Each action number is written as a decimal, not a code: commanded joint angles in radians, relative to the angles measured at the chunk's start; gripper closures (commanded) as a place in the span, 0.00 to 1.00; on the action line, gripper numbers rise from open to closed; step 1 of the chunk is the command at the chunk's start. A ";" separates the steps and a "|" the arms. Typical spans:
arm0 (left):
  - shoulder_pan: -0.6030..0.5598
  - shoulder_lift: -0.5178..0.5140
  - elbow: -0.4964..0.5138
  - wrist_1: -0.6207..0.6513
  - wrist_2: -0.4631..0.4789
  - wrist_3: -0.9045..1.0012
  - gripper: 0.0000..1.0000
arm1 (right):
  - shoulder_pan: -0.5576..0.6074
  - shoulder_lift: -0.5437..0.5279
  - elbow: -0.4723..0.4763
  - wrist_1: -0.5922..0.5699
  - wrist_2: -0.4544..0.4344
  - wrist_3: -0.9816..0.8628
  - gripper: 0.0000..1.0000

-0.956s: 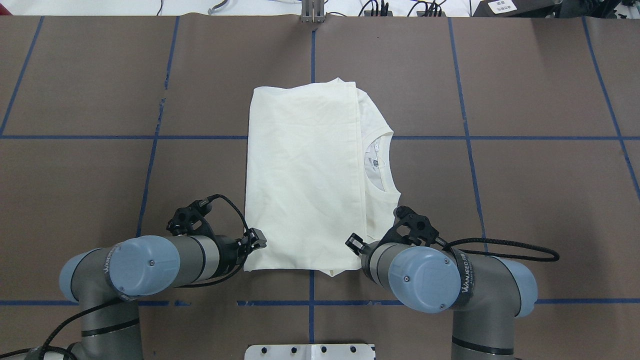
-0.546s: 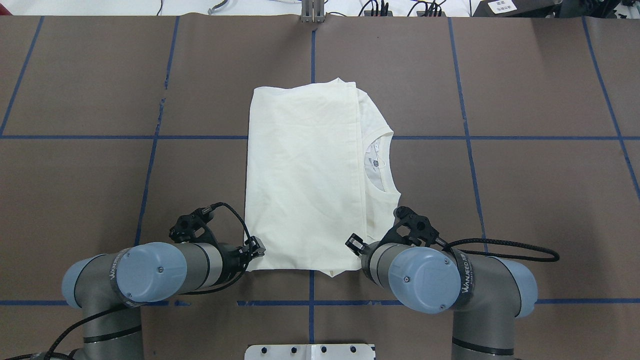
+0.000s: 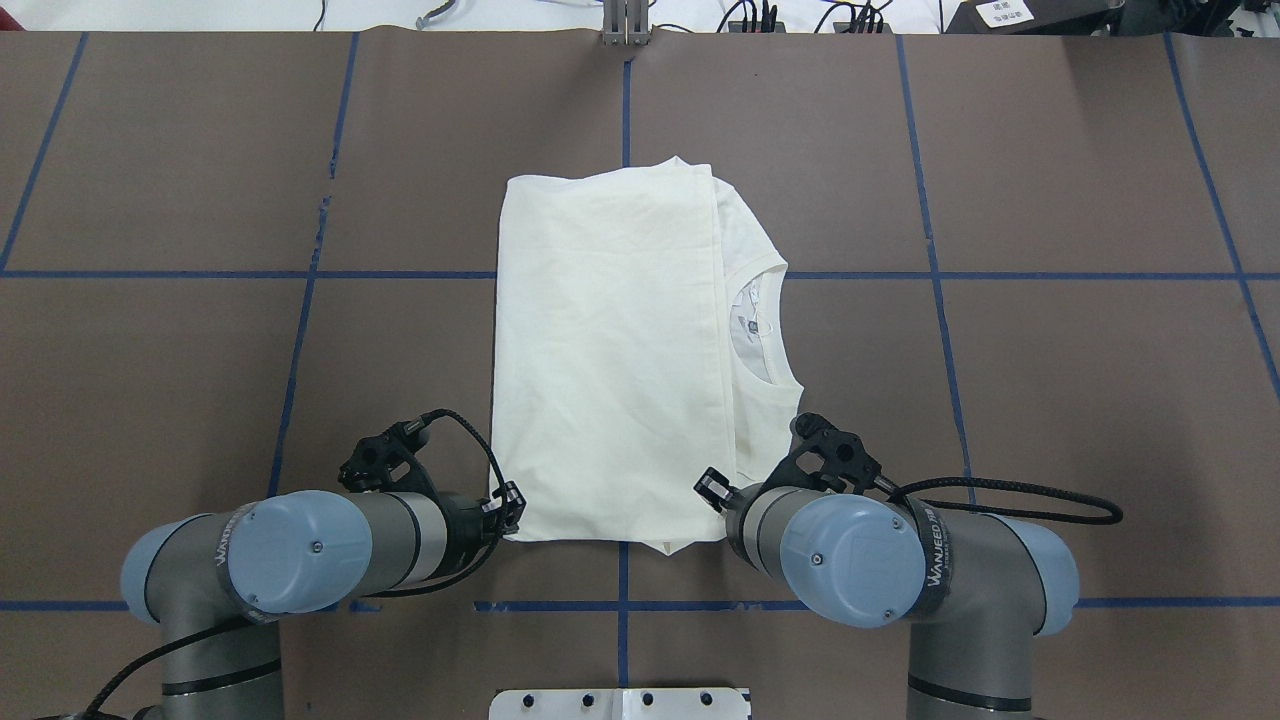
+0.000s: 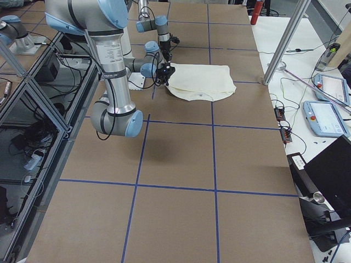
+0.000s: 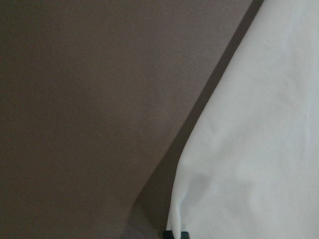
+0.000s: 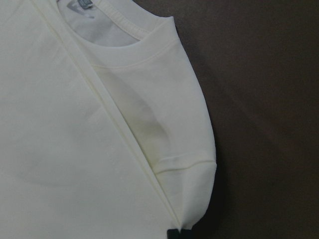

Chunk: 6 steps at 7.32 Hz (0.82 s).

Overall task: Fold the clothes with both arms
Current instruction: 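Move both grippers to the hem corners nearest the robot and grasp them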

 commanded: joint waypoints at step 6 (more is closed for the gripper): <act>-0.057 -0.019 -0.251 0.150 -0.061 0.021 1.00 | 0.100 0.039 0.236 -0.245 0.098 -0.112 1.00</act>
